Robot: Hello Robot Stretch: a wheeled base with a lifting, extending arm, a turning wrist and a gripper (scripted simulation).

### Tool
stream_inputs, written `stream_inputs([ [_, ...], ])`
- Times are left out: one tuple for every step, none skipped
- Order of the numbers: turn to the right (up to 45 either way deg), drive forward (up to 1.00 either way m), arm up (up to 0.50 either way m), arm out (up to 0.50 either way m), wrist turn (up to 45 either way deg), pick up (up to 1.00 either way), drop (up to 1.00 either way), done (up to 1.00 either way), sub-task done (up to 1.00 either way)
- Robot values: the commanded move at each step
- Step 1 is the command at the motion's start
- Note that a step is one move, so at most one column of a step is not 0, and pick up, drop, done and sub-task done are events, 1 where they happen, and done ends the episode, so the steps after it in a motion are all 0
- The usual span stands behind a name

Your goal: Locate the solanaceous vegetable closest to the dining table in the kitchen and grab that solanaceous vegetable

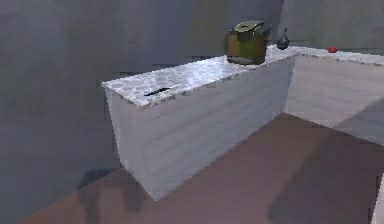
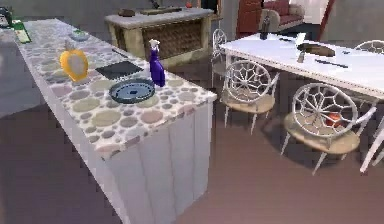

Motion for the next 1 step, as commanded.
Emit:
stream_inputs([
  [0.0, 0.50, 0.00, 0.00, 0.0, 0.00, 0.00, 0.00, 0.00],
])
